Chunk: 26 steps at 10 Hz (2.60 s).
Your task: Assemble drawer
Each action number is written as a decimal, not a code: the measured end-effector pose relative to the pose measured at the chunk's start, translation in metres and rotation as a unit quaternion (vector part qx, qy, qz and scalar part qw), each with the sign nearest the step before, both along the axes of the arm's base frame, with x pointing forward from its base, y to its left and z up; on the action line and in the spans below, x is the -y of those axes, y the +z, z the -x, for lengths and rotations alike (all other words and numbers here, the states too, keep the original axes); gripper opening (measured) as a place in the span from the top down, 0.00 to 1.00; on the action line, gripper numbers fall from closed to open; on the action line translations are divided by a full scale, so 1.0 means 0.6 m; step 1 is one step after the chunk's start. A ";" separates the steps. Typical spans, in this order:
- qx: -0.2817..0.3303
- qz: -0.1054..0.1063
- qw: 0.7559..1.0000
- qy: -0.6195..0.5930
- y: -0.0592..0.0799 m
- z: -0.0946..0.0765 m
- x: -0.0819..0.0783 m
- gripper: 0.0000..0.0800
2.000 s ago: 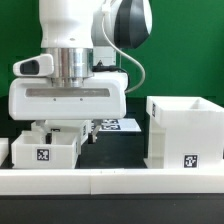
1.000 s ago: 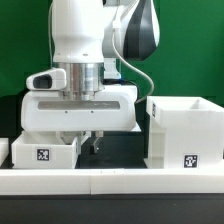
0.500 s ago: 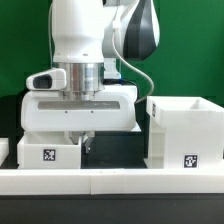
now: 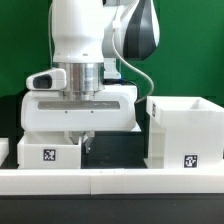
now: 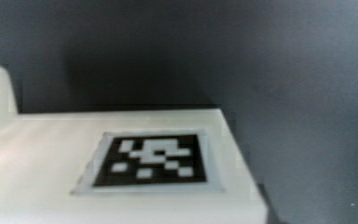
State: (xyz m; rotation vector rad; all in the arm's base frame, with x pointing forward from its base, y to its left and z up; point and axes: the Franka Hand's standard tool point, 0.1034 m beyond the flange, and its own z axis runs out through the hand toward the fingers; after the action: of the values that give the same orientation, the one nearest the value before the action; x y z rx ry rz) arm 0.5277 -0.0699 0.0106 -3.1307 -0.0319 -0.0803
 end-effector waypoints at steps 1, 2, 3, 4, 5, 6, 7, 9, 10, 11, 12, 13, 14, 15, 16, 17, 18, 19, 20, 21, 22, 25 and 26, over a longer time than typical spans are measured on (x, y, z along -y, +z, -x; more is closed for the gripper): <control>0.003 0.000 1.000 0.025 0.007 -0.002 -0.007 0.95; 0.000 -0.003 0.999 0.052 0.010 0.000 -0.018 0.95; -0.007 -0.006 0.997 0.076 0.010 0.002 -0.023 0.95; -0.012 -0.010 0.997 0.080 0.011 -0.002 -0.021 0.95; -0.012 -0.010 0.997 0.081 0.010 -0.001 -0.021 0.95; -0.013 -0.009 0.996 0.086 0.009 0.000 -0.021 0.95; -0.012 -0.007 0.993 0.121 0.008 0.000 -0.019 0.95; -0.005 0.010 0.972 0.237 0.006 0.004 -0.023 0.95; -0.012 0.009 0.957 0.291 0.005 0.007 -0.028 0.95; -0.028 -0.003 0.950 0.312 0.005 0.012 -0.039 0.95; -0.026 0.003 0.933 0.359 0.008 0.005 -0.043 0.95; -0.027 0.004 0.922 0.386 0.006 0.008 -0.039 0.95; -0.028 0.006 0.911 0.412 0.005 0.008 -0.037 0.95; -0.029 0.008 0.897 0.441 0.005 0.009 -0.035 0.95; -0.029 0.009 0.892 0.452 0.005 0.009 -0.034 0.95; -0.031 0.014 0.862 0.506 0.006 0.008 -0.034 0.95; -0.033 0.015 0.845 0.533 0.006 0.008 -0.041 0.95; -0.037 0.011 0.843 0.537 0.007 0.007 -0.047 0.95; -0.040 0.016 0.814 0.580 0.010 0.003 -0.048 0.95; -0.038 0.020 0.799 0.600 0.010 0.002 -0.045 0.95; -0.039 0.021 0.788 0.614 0.009 0.004 -0.042 0.95; -0.040 0.020 0.767 0.640 0.011 -0.003 -0.055 0.95; -0.039 0.018 0.764 0.644 0.012 -0.007 -0.069 0.95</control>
Offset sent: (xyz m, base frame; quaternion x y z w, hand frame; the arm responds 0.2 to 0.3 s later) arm 0.0199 0.0046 0.0033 0.0601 -0.0393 -0.0771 0.9944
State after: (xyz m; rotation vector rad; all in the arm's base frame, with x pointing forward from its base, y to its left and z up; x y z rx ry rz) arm 0.5322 -0.0284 0.0177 -2.3779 -2.0446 0.0721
